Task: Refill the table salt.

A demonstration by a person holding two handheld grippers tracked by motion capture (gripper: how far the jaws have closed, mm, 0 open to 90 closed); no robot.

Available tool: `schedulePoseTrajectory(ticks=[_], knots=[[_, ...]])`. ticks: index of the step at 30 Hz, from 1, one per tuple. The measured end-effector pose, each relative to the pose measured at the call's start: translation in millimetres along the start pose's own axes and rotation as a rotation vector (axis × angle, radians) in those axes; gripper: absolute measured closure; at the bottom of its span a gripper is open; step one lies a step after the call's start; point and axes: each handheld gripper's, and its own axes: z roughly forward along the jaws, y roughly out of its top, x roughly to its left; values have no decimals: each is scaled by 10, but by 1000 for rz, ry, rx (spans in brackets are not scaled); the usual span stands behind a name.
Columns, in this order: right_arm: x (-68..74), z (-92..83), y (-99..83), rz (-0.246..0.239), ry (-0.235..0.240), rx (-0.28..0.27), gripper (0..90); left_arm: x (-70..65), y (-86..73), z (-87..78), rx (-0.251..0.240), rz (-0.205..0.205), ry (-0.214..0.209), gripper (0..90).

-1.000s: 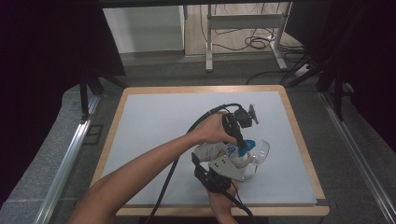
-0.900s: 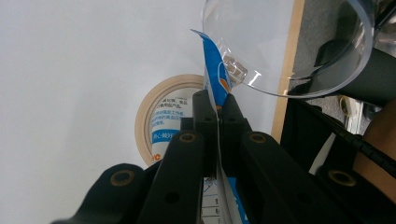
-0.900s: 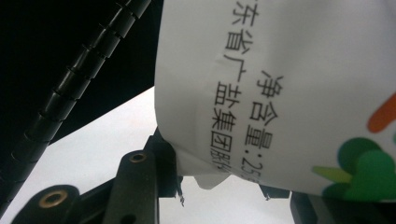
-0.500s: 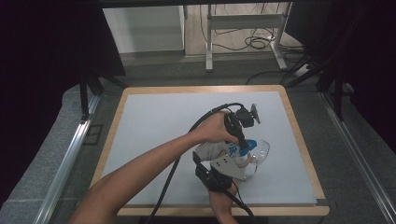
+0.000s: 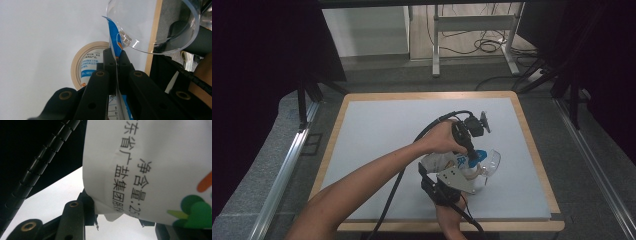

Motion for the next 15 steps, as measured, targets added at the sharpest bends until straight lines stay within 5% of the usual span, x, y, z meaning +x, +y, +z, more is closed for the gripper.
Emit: schedulePoseTrajectory(ticks=[15], knots=[[18,-37,-8,-3,-4,-8,583,-50,-2,-3,0,3,3,896]])
